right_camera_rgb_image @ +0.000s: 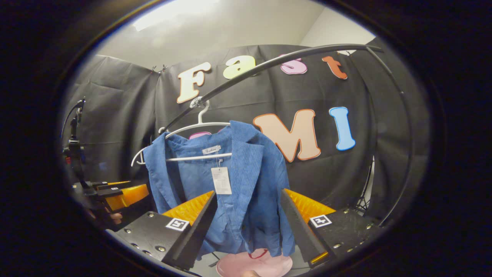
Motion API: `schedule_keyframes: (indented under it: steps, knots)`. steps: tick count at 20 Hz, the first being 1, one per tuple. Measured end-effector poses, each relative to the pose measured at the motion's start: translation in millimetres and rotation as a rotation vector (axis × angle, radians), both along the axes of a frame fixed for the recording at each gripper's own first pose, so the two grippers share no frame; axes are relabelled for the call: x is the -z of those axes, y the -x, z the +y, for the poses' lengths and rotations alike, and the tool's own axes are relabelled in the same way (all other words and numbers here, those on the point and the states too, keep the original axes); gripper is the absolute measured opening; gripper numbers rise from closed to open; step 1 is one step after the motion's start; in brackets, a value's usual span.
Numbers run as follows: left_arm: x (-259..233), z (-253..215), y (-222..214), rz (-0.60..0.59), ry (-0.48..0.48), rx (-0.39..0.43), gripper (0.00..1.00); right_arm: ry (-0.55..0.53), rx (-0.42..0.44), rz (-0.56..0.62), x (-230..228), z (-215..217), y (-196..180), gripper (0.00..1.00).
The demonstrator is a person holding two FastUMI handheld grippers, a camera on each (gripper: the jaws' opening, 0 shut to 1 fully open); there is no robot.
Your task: Grasp the clothes on the hanger with both hands and then place them into the laundry hamper below.
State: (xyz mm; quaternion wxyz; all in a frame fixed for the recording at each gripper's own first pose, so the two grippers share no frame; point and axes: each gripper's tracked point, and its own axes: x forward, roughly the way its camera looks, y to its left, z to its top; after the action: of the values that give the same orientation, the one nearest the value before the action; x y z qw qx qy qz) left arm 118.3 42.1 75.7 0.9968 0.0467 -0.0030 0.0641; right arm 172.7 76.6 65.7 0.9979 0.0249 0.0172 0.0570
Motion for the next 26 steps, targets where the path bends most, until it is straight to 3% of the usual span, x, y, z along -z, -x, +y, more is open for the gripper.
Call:
schedule_keyframes:
  steps: [9,13,14,16,19,20,21,24,25,26]
  knots:
    - [-14.6,0.8,-57.7,0.030,0.084,-0.011,0.94,0.014,0.028,0.019,-8.5,20.1,-81.0,0.98]
    - [-16.5,13.5,-82.8,0.013,0.029,-0.076,0.89,-0.027,0.028,0.025,-4.0,27.6,-111.5,0.98]
    - [-13.8,11.2,-88.1,0.026,0.032,-0.071,0.90,-0.033,0.028,0.031,-1.7,29.1,-114.3,0.92]
    - [-13.7,8.5,-94.4,0.027,0.040,-0.066,0.93,-0.042,0.047,0.033,1.5,28.3,-122.5,0.92]
    - [-21.9,-2.0,-99.8,-0.030,0.034,-0.037,0.88,-0.034,0.075,0.037,8.4,27.2,-137.1,0.94]
    - [-22.0,-1.5,-100.2,-0.032,0.024,-0.047,0.80,-0.023,0.082,0.039,9.9,26.0,-139.2,0.94]
    - [-21.1,-0.2,-103.5,-0.026,0.015,-0.055,0.78,-0.022,0.093,0.033,9.7,25.1,-142.7,0.80]
    - [-20.7,20.4,-101.2,-0.022,-0.016,-0.120,0.20,0.005,0.149,-0.003,7.8,10.0,-145.6,0.34]
    - [-20.9,16.0,-101.5,-0.024,-0.011,-0.091,0.01,-0.002,0.133,-0.006,6.7,10.4,-145.5,0.18]
    - [-19.8,15.4,-99.8,-0.019,-0.009,-0.081,0.00,-0.010,0.085,-0.010,6.2,19.1,-144.1,0.12]
